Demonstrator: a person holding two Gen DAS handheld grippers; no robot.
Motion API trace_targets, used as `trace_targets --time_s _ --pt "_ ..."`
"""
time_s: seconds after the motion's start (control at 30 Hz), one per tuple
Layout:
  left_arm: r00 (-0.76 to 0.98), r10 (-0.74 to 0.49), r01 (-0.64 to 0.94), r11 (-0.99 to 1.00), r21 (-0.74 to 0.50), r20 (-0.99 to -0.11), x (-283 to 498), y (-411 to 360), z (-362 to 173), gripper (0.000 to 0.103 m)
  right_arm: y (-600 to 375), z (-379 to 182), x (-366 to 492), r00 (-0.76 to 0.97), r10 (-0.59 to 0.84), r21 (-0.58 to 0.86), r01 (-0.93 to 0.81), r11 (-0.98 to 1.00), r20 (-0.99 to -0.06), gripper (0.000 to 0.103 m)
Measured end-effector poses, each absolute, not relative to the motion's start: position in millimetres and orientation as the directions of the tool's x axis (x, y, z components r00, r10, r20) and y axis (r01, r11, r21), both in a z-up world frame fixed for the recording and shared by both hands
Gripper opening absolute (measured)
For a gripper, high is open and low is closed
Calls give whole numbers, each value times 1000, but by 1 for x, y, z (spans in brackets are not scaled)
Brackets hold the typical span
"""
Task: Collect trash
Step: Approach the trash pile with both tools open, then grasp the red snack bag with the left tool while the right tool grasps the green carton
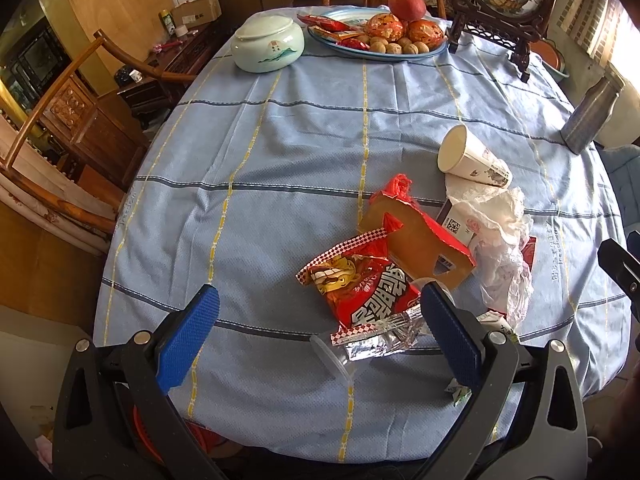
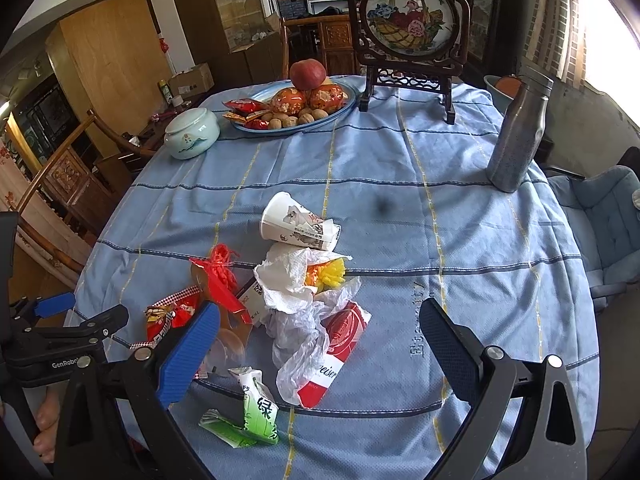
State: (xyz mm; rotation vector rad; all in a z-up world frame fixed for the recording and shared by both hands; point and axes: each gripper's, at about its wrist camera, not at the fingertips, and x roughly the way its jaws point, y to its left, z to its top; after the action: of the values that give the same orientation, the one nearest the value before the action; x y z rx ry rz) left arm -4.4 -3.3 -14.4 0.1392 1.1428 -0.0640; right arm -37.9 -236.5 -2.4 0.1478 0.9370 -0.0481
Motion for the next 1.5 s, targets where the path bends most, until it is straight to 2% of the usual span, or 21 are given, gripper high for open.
trace_targets --time_s 0.97,1.2,1.43,1.47,1.5 --pt "332 0 109 993 38 -943 -5 8 -32 96 -236 -18 -54 531 35 125 134 983 -847 98" --pt "266 -19 19 1000 -15 -964 3 43 -46 96 -212 -48 -55 396 145 172 34 985 -907 98" --pt "233 -48 68 997 -33 -971 -6 48 -57 96 -178 -92 -51 242 247 245 -36 969 -938 97" --pt "228 -57 89 995 -38 -972 -9 45 -58 96 -177 -98 -51 231 251 252 -26 967 -940 94" --pt "222 -68 110 993 -44 -973 -10 42 -60 96 -181 -103 -52 227 271 276 -7 961 -936 76"
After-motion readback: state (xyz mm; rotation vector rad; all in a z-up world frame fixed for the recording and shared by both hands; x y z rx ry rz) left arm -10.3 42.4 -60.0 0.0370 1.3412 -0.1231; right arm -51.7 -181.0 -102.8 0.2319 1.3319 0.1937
